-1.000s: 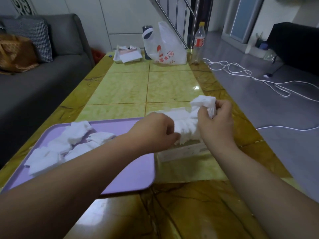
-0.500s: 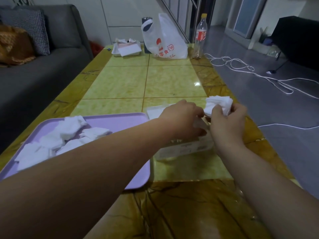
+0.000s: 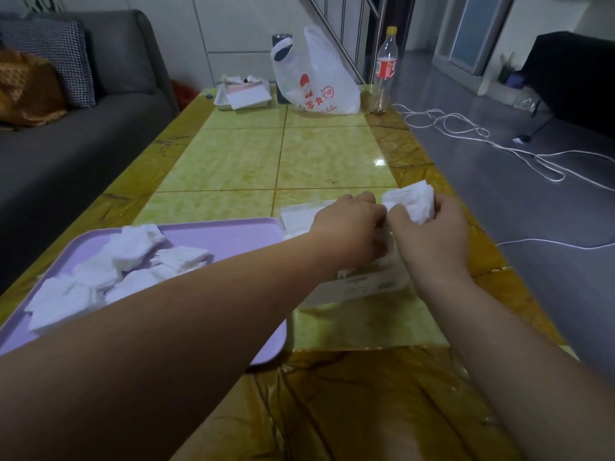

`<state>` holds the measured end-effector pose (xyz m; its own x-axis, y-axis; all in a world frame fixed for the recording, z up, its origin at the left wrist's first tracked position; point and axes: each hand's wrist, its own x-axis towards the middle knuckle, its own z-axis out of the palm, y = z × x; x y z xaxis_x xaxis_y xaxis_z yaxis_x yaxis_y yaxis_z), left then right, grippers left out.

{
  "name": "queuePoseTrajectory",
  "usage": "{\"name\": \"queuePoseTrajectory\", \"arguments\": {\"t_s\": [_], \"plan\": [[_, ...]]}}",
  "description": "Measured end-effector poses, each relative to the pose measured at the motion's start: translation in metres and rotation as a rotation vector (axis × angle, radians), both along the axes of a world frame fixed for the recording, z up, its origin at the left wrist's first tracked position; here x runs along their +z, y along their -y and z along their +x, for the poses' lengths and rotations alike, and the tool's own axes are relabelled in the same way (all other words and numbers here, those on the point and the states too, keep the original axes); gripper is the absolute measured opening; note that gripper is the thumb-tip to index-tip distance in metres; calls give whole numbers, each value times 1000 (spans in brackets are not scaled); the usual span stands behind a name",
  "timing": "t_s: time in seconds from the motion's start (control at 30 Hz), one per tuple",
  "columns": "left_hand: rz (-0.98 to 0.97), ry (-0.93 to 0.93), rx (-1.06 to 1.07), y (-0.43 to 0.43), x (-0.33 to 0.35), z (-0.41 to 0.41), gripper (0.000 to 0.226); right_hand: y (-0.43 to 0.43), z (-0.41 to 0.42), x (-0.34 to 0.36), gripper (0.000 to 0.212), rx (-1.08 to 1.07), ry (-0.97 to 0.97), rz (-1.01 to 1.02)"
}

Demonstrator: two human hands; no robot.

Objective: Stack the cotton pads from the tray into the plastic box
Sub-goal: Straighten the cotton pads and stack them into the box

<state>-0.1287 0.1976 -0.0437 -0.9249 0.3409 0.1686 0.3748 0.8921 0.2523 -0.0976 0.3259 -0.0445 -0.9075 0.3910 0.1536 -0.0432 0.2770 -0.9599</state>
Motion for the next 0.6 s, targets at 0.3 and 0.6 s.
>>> {"name": "queuePoseTrajectory", "arguments": {"t_s": [0.3,0.6], "plan": [[-157,22,-153,19,2,-2,34,1,2,-7,31,129,53,125],[-122,-40,-209,28,0,4,43,1,4,-4,28,165,81,439]]}}
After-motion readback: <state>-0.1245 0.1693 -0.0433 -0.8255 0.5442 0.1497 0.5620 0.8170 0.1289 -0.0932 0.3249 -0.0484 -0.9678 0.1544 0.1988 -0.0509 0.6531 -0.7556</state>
